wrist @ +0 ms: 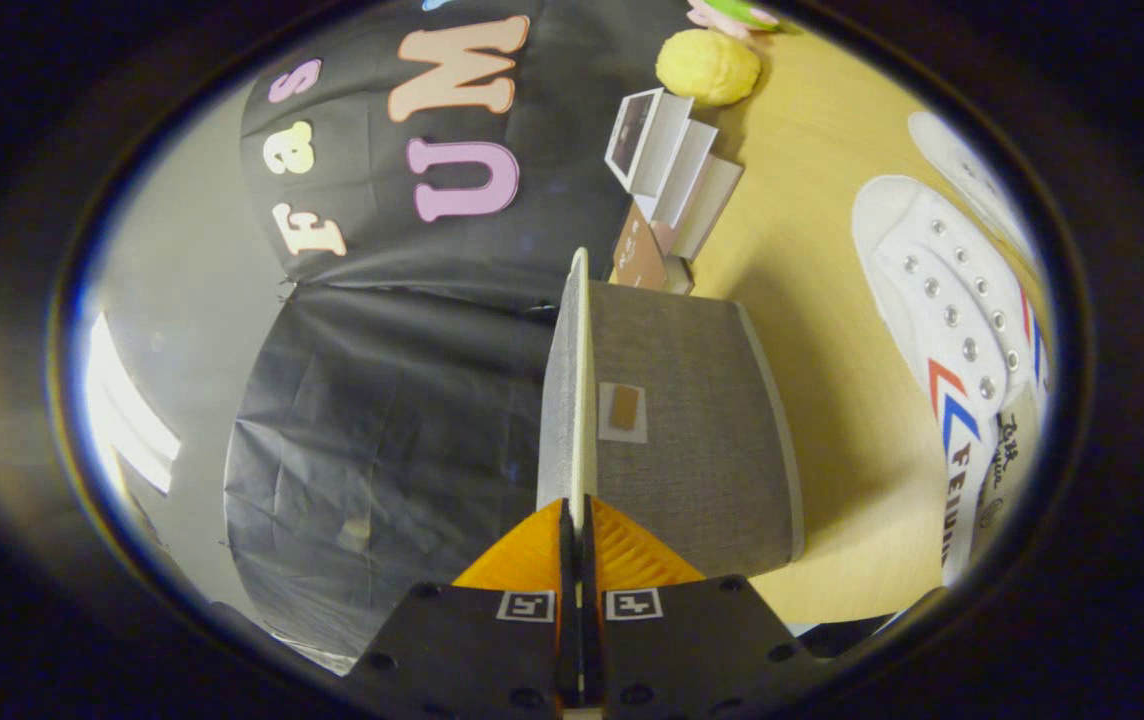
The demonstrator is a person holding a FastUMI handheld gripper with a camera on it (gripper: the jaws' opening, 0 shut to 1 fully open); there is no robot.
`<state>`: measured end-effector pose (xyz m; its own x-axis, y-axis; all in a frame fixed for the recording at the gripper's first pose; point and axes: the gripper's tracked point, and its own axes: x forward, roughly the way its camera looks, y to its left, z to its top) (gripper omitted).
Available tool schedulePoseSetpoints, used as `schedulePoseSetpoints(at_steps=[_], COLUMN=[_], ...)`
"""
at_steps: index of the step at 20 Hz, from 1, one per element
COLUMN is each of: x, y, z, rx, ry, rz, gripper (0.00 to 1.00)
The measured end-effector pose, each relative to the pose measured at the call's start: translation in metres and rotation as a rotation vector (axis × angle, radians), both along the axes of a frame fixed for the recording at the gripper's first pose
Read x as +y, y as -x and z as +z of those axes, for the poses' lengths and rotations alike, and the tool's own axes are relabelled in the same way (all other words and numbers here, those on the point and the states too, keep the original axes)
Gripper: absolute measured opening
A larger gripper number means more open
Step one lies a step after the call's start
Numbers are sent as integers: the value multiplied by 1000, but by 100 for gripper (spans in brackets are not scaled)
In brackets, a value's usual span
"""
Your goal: Open the storage box then place both shoes into the box .Put the left shoe in first, then the right shoe, with the right side of both shoes facing outward in a uniform manner.
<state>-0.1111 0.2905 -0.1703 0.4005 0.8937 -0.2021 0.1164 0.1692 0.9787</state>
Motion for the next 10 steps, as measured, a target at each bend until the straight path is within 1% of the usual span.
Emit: schedulePoseSetpoints(at_steps=[1, 5, 7, 10], x=[4, 6, 14, 28], y=[3, -10, -12, -21], z=[6, 47, 66, 93], rx=[-12, -67, -105, -159], ry=[2, -21, -19, -14], rz=[20, 10, 22, 16], gripper=[5, 5, 5, 5])
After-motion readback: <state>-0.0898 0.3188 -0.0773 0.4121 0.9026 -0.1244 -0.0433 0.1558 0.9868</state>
